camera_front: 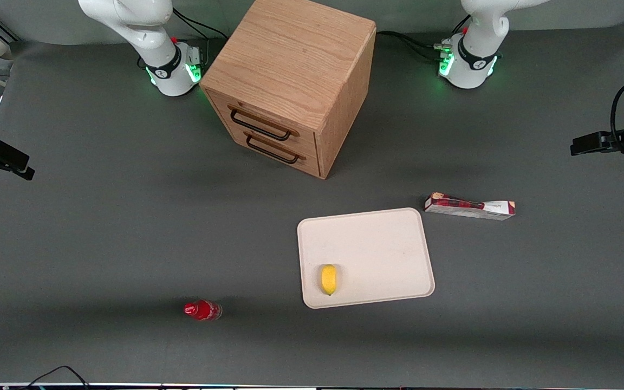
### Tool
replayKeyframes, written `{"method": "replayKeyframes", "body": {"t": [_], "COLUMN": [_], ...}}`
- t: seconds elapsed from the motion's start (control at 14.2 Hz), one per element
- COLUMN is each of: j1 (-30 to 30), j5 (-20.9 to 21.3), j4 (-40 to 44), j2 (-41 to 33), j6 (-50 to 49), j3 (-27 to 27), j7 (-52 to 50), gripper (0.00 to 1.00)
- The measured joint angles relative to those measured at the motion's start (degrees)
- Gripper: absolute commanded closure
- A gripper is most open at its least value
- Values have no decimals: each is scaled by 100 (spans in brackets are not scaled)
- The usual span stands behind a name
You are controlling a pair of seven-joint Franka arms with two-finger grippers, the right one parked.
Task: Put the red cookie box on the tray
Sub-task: 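Lower the open left gripper over the red-and-white cookie box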
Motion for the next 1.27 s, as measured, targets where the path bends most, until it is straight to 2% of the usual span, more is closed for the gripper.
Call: {"method": "replayKeyframes", "body": {"t": [0.35, 0.49, 0.7, 0.92, 1.13, 1.27], "j1": [0, 6, 9, 4, -18, -29], "j5": [-24, -31, -297, -402, -406, -405], "j4": [132, 126, 13, -462, -1270, -1934], "j2": [49, 99, 213, 292, 367, 433], "j6": [-14, -124, -240, -91, 751, 1686], "j3": [-36, -29, -49, -280, -605, -738], "j7": [197, -60, -1385, -3437, -5117, -5783], "gripper": [0, 0, 0, 0, 0, 0]}}
